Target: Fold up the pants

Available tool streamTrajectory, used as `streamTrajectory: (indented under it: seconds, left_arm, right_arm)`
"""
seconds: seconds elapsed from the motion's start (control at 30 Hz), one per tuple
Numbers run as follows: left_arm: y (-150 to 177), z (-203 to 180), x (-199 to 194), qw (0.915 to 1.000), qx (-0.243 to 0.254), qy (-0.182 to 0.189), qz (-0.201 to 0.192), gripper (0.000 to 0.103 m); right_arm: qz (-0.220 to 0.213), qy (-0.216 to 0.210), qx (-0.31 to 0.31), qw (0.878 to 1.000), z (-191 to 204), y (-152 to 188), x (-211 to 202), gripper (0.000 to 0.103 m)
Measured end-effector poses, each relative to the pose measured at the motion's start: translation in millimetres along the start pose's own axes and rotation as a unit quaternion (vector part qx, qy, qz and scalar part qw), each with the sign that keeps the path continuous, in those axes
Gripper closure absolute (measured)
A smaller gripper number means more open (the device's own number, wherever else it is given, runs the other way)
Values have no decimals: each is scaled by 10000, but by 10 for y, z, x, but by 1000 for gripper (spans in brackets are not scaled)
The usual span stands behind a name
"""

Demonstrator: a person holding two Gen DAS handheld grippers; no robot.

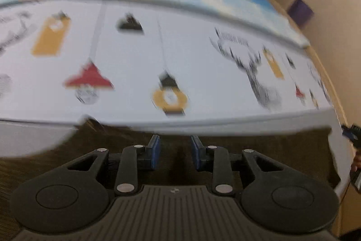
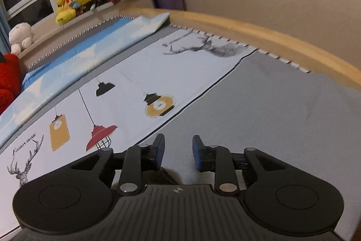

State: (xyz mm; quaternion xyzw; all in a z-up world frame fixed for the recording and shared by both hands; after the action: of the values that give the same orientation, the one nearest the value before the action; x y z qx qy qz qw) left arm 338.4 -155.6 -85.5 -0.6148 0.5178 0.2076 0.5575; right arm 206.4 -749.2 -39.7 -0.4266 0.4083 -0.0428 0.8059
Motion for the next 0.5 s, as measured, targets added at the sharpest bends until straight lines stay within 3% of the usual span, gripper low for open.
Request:
streamTrajectory:
  seconds: [0.07, 0.13, 0.2, 0.33, 0.5]
  left_arm:
    - [107, -38, 199, 9986, 294, -266, 359, 71]
    - [245, -11, 390, 9919, 652, -815, 722, 72]
    - [242, -54, 363, 9912, 669, -956, 629, 70]
    - [169, -197, 61, 9963, 521, -645, 211, 69]
    - [229, -415, -553, 9945, 909, -437, -294, 69]
  right_arm:
    - [18, -1, 70, 10000, -79, 19, -158, 71]
    - [121, -35, 214, 9997, -167, 74, -331, 68]
    - [214, -53, 348, 9992, -242, 137, -521, 65]
    - [387, -212, 713, 9965, -423, 297, -887, 53]
    - [750, -249, 1525, 9851, -765, 604, -1063, 53]
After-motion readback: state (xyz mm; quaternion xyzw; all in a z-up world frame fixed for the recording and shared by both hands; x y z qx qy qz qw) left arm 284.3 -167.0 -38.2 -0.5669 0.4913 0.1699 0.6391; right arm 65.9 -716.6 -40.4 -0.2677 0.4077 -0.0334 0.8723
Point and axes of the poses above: each gripper's, at about its wrist camera, not at the fingertips, and x roughly the way its jaws point, z to its left, y to its underside, the point moved 7 cm from there along x, roughly the way its jaws point, and after that the axes turned 4 degrees about x, right-handed, at the moved point
